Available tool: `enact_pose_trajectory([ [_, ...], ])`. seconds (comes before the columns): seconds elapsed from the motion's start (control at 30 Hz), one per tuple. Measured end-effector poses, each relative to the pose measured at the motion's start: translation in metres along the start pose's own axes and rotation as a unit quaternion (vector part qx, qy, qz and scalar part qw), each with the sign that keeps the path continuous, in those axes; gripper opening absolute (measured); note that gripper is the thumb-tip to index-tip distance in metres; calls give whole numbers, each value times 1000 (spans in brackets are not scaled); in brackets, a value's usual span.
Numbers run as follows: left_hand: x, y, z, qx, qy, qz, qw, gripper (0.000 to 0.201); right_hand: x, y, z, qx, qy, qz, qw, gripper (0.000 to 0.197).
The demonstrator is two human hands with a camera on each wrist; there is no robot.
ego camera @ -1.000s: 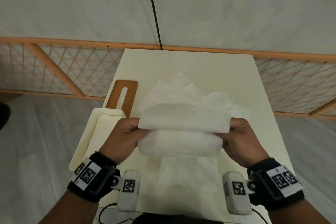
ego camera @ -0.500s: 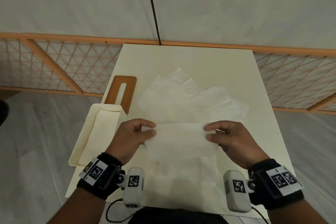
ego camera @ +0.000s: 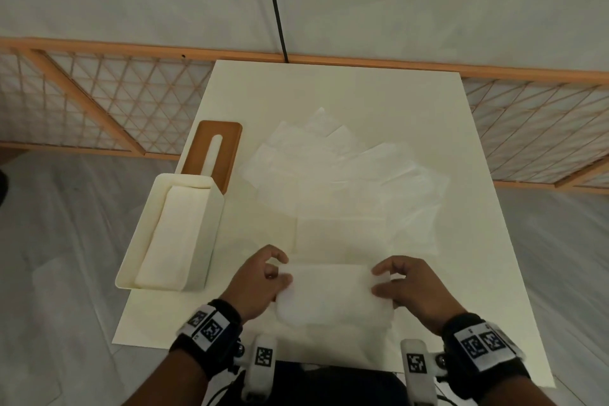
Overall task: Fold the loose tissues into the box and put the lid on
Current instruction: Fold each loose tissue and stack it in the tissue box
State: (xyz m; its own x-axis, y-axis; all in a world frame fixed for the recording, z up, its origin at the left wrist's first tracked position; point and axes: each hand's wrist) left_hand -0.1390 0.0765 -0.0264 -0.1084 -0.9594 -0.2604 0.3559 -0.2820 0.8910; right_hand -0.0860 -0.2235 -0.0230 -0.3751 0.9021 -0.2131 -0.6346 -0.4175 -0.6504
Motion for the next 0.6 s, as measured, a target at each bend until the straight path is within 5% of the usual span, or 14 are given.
enact_pose_trajectory([
  [0.27,25,-13,-20,9,84,-166,982,30,9,15,-27,-7,103,193,976,25],
  [0.6,28,-22,-31,-3,122,-163,979,29,13,21,-44,-17,132,247,960,25],
])
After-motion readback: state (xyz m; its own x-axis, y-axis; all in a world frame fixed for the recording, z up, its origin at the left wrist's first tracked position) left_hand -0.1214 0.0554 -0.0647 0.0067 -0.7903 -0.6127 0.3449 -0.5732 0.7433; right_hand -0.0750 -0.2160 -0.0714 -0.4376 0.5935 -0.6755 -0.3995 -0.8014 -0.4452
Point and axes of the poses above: each hand's wrist, its own z-axis away from the middle knuckle, its own x-axis out of the palm, y = z × x, and after that the axes turned 14 degrees about x, right-handed
